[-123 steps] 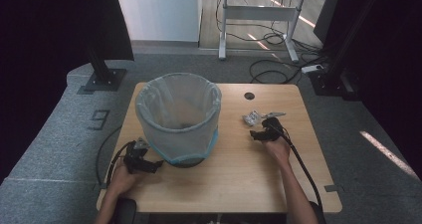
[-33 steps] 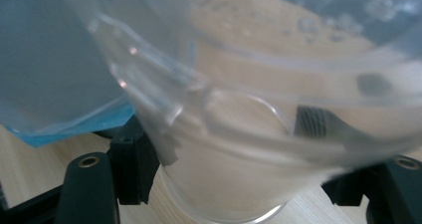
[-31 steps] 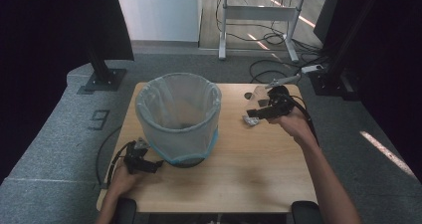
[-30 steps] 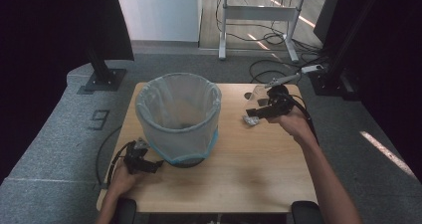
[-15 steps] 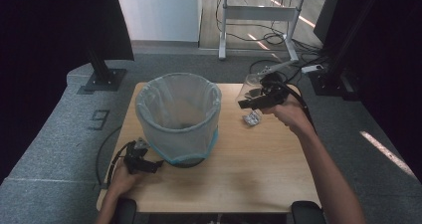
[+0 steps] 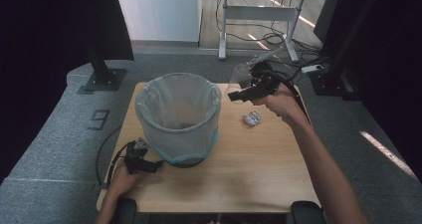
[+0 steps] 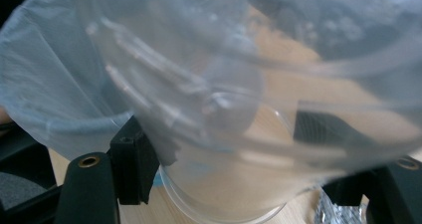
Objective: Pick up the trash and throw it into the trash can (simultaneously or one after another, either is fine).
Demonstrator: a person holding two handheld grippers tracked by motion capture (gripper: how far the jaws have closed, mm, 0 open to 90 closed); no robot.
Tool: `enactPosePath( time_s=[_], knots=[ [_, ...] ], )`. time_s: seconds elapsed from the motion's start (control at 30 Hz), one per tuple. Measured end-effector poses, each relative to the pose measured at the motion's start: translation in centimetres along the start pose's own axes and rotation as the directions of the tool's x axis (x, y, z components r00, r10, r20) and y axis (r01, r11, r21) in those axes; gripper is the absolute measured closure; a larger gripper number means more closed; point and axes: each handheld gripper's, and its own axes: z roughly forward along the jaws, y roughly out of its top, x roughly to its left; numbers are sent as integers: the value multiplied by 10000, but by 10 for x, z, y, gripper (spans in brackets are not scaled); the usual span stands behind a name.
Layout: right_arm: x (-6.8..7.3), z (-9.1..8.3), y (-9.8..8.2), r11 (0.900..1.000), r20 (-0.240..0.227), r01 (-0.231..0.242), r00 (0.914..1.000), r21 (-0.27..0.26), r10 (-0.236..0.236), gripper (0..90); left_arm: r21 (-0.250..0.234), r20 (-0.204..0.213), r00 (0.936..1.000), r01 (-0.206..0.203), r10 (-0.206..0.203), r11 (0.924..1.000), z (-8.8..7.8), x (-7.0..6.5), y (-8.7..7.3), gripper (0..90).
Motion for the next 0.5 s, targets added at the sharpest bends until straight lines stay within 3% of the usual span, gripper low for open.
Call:
enactPosePath(
  time_s=[0.5],
  knots=[
    [22, 21, 37, 9973, -411, 729, 9965, 29, -727, 288, 0, 1, 10000, 0, 0, 10000, 0, 0, 0, 0]
  ],
)
